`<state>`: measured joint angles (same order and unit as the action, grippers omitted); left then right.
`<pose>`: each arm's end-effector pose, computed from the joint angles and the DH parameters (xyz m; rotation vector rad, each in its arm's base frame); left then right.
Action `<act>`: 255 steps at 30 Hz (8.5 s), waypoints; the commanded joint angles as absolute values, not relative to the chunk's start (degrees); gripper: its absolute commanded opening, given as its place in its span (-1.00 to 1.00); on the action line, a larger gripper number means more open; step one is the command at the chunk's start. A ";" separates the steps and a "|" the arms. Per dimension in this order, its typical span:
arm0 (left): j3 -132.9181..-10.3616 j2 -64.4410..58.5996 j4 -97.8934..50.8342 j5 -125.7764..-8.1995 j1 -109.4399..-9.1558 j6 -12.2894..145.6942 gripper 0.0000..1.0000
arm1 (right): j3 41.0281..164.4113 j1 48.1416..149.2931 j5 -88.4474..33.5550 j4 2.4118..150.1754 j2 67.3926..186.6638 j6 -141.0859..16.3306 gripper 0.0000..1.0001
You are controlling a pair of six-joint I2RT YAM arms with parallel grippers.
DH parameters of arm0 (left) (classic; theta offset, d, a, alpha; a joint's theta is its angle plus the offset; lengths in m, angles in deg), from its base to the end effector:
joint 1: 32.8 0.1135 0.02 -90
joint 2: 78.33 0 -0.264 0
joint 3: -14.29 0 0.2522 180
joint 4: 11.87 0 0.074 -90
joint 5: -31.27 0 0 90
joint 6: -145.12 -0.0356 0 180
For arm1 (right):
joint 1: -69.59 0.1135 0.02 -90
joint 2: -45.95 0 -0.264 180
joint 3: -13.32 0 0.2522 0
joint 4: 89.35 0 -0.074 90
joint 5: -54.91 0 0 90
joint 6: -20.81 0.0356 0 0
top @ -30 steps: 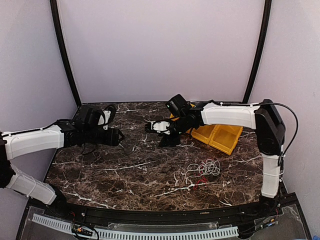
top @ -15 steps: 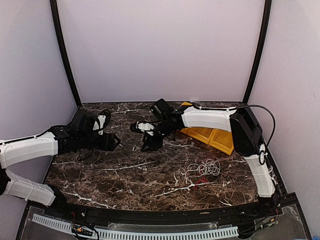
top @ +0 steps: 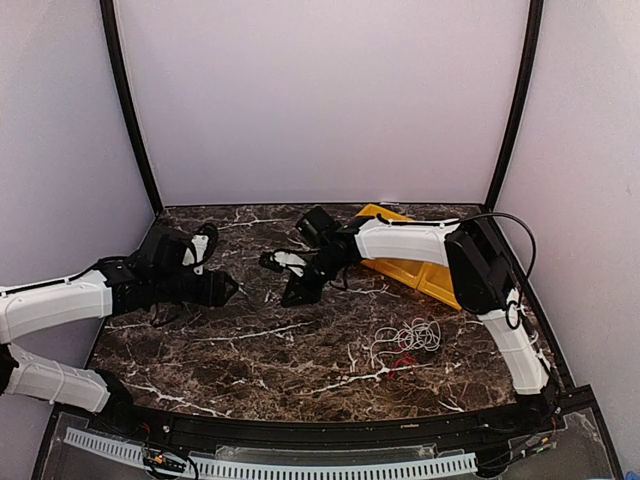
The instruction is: Untangle the cables
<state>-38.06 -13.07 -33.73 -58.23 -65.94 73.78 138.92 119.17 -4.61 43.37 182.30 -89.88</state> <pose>0.2056 -0.1339 0.2344 0.2750 2.2052 -0.4991 0.3197 0.4032 0.1599 -1.6628 2.0101 0.8720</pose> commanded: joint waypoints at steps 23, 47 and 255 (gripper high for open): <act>-57.70 3.42 -27.37 -64.68 -65.64 62.23 0.23 | 129.13 105.60 -6.54 37.97 144.36 -97.68 -1.00; -58.09 7.76 -27.90 -63.14 -65.32 57.41 0.18 | 112.18 72.12 -5.75 35.30 123.16 -99.70 -1.00; -42.33 6.80 -10.49 -43.15 -96.52 74.00 0.17 | 88.35 117.75 -3.31 49.37 144.31 -103.25 -0.42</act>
